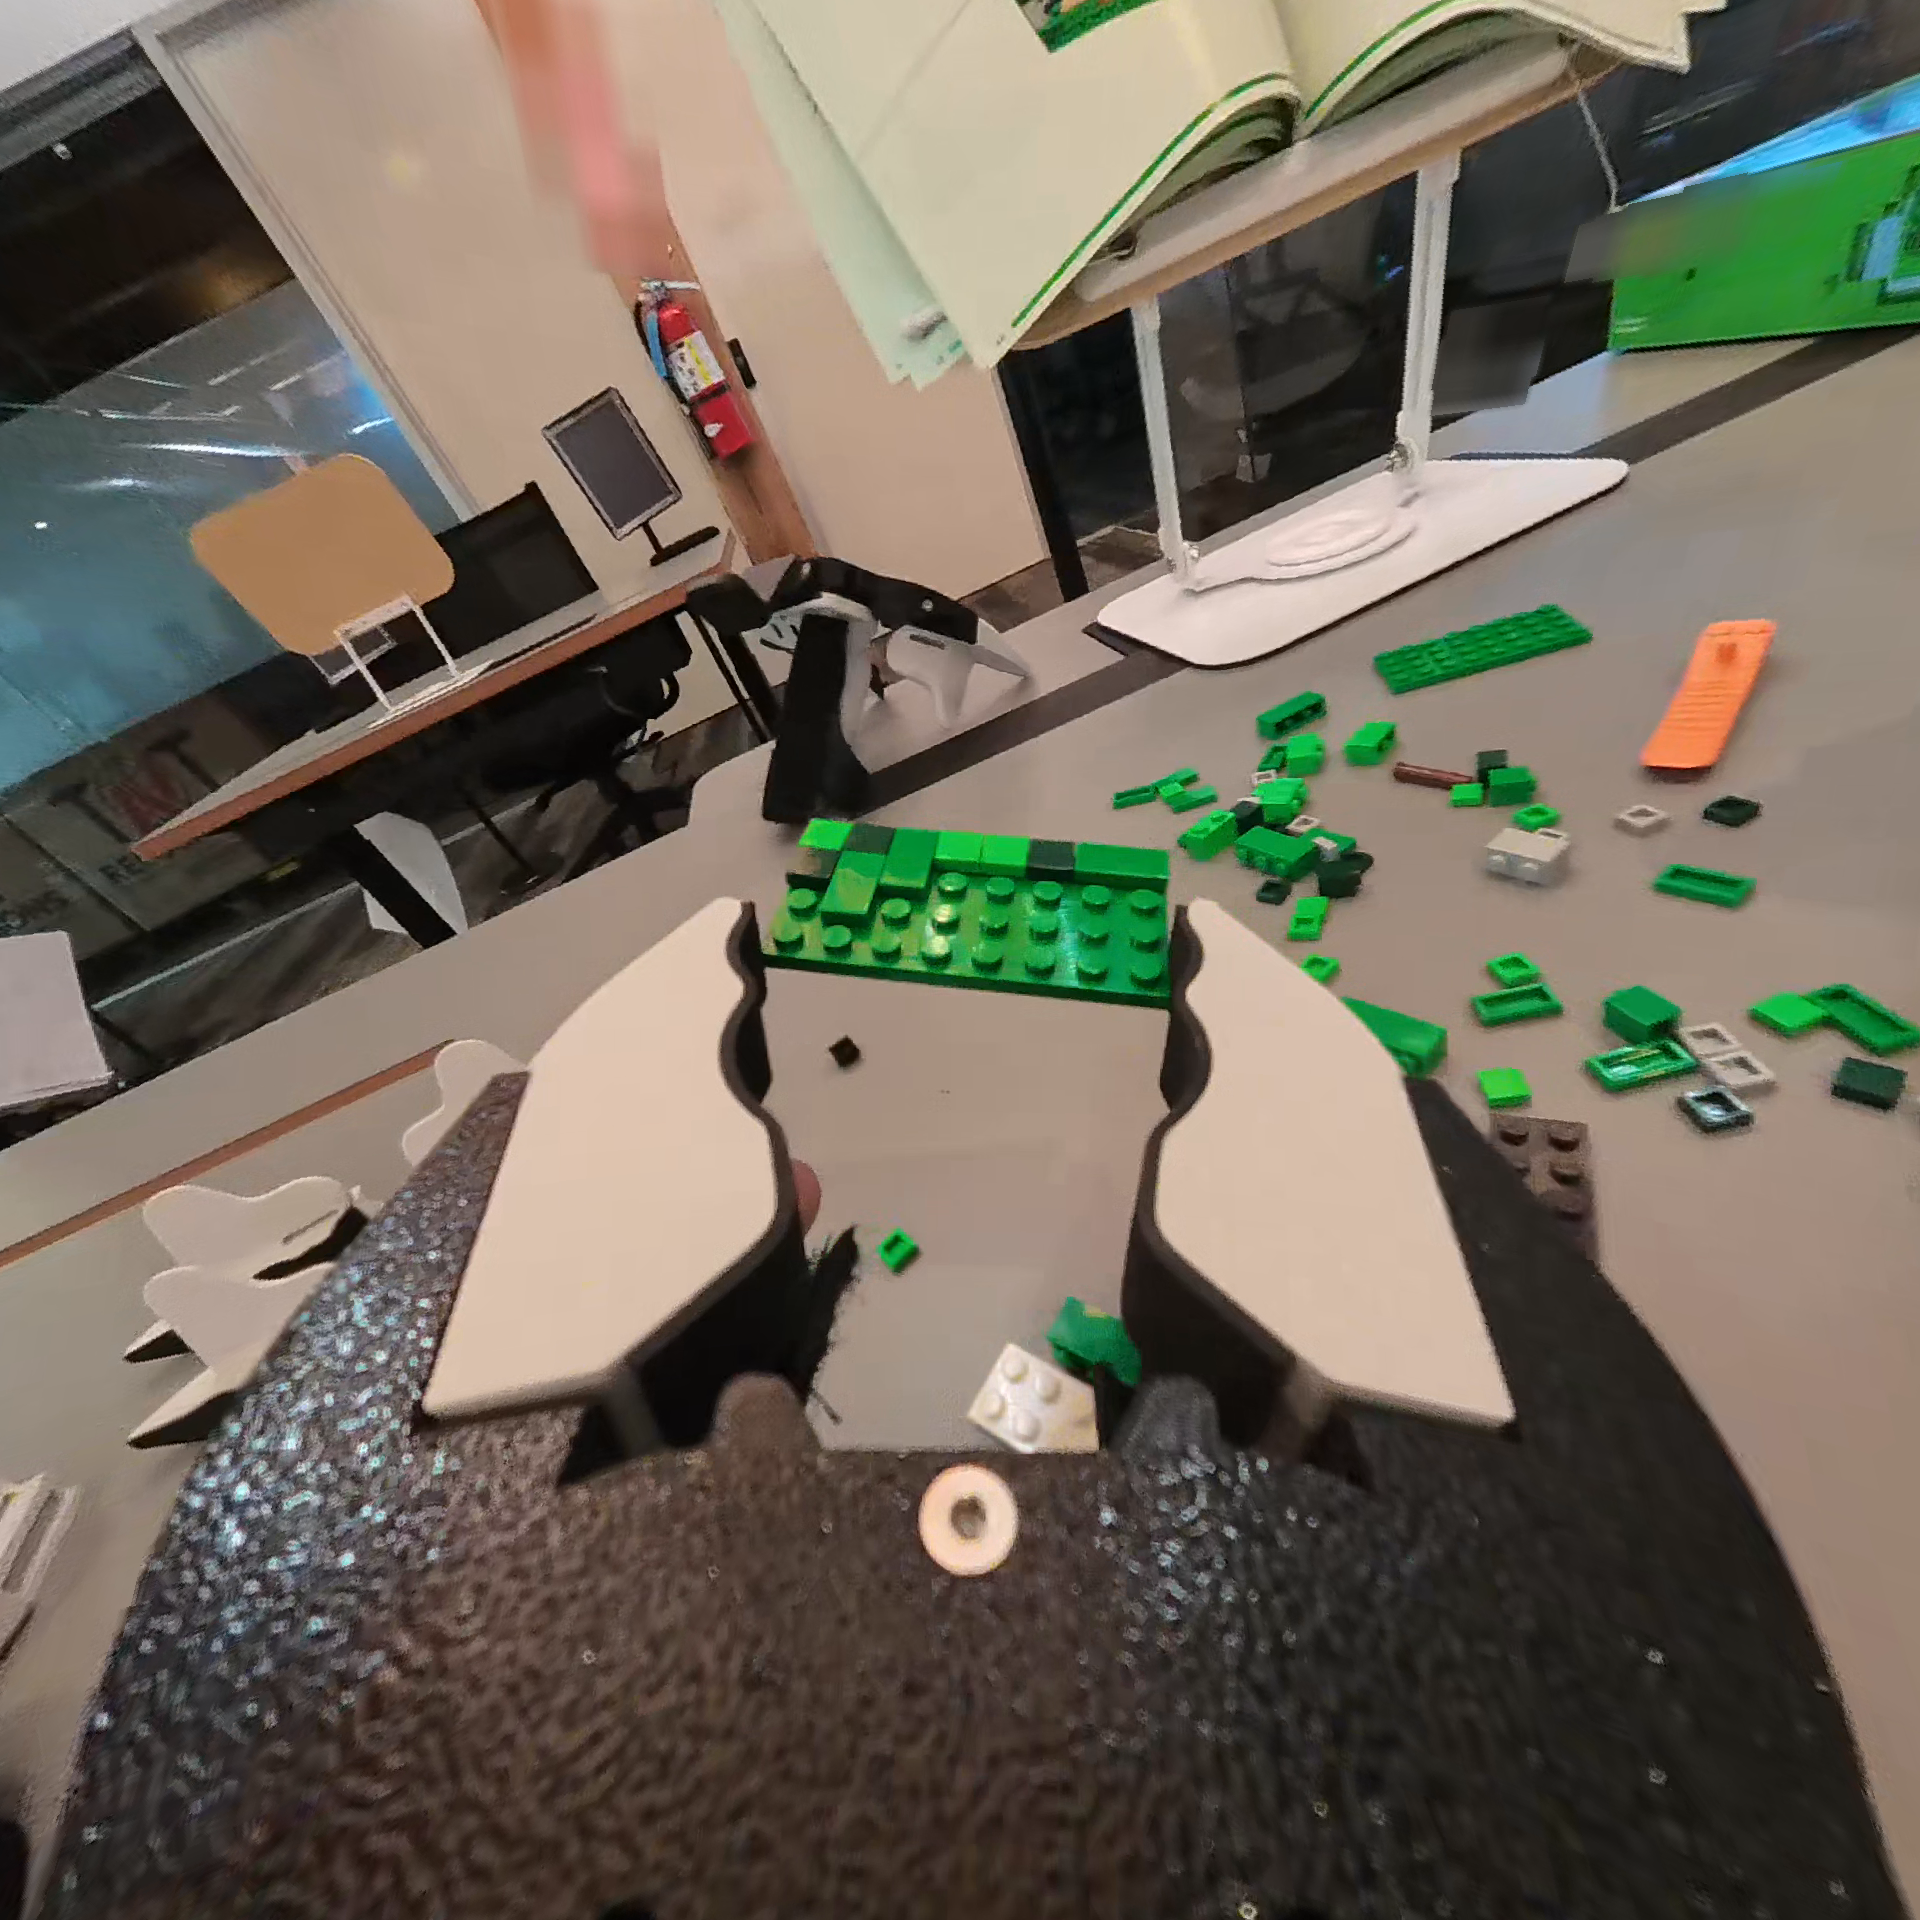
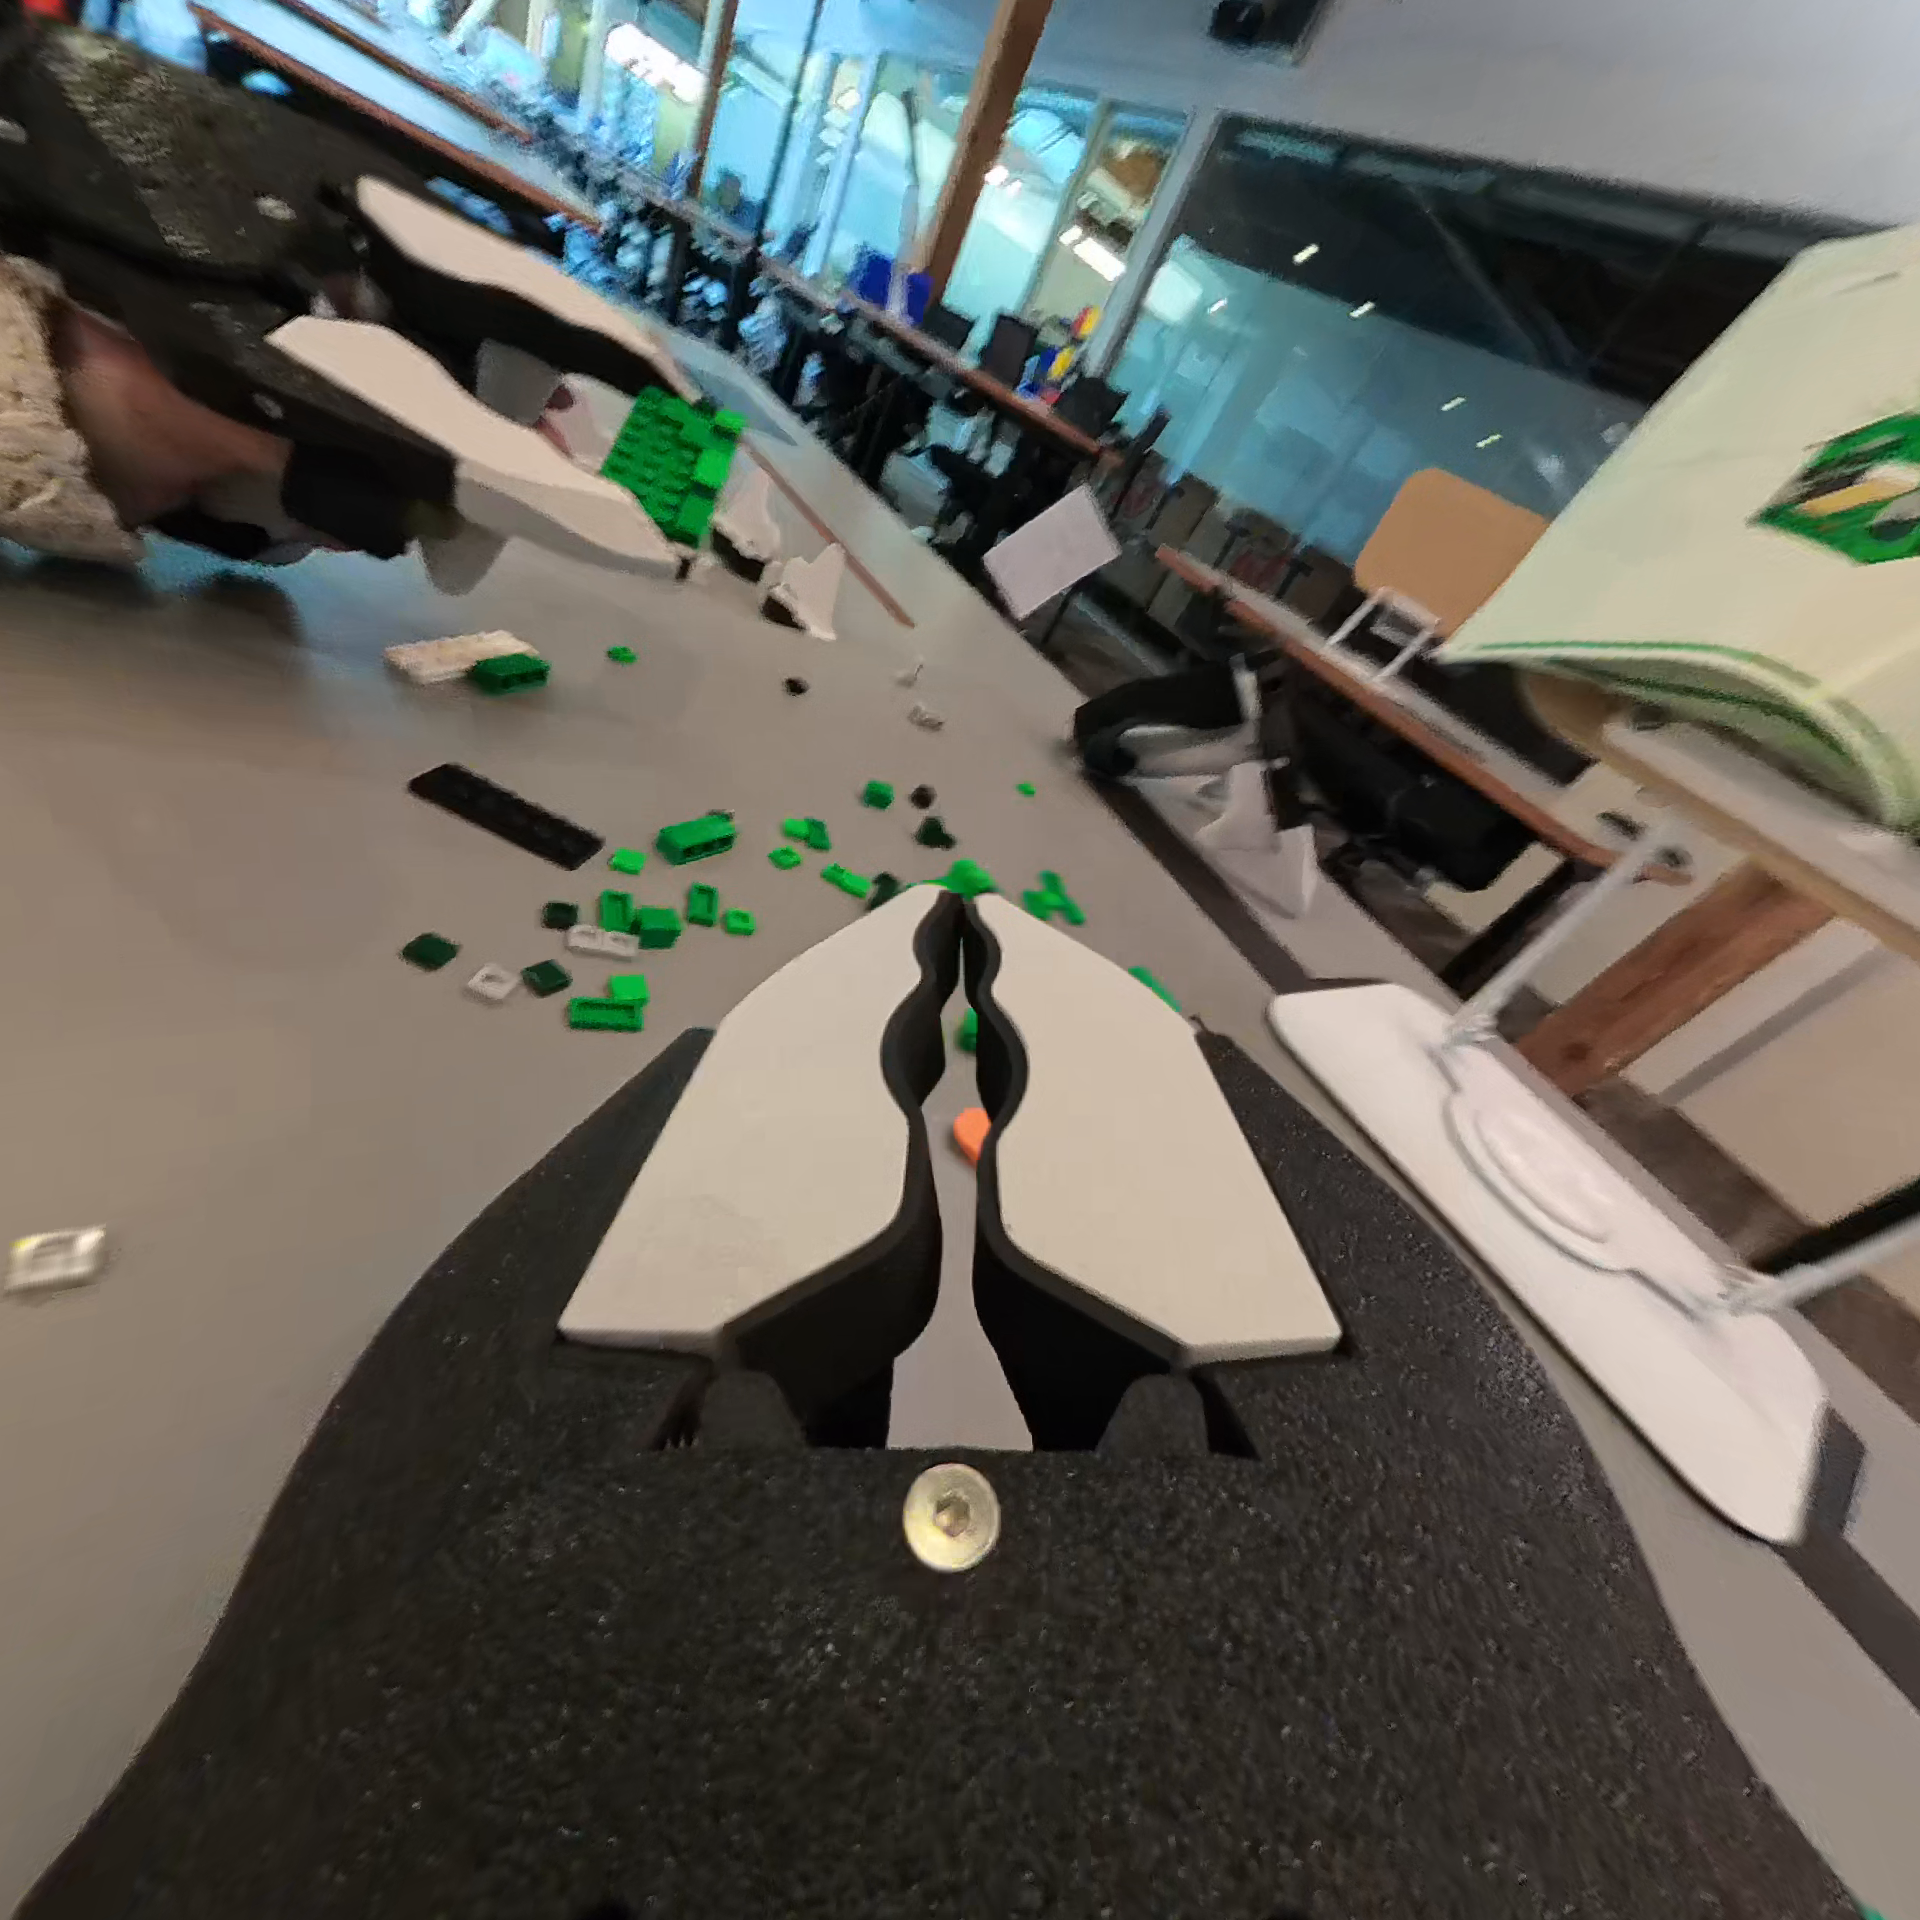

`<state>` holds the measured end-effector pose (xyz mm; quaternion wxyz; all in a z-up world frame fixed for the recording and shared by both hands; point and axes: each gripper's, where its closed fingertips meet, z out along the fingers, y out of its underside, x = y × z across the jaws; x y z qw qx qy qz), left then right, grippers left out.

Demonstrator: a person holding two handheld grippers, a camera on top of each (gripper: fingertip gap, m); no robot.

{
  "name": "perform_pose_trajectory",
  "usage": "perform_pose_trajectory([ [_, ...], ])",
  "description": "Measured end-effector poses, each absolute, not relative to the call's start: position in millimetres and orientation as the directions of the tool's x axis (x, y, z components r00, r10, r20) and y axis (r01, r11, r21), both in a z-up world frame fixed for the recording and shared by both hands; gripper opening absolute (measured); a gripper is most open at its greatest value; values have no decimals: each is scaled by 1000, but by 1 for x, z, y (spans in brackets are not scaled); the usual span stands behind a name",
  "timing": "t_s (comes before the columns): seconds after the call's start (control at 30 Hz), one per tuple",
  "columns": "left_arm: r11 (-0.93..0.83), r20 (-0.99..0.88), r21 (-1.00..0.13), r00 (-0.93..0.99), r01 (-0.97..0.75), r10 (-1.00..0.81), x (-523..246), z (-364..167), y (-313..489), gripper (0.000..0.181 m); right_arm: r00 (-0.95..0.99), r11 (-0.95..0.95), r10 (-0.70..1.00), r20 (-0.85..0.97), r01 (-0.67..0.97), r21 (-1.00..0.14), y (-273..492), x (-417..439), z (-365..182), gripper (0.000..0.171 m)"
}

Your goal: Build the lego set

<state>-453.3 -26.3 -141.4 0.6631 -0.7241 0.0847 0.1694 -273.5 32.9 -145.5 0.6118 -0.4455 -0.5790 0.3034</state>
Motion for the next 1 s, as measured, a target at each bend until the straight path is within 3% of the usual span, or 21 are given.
perform_pose_trajectory([
  [0.2, -102, -404, -913, 911, -395, 86, -448, -143, -24, 74, -225, 308, 944, 242, 339, -889, -7, -278, -180, 4],
  [0.37, -80, -422, -907, 891, -414, 168, -460, -134, -28, 74, -419, 334, 889, 184, 321, -886, -43, -259, -186, 6],
  [0.6, -83, -362, -932, 883, -353, 299, -495, -127, -36, 74, -394, 347, 896, 203, 338, -875, -43, -258, -190, 10],
  [1.0, -70, -408, -913, 884, -403, 228, -476, -131, -30, 74, -273, 294, 943, 189, 421, -858, -25, -267, -196, 14],
])
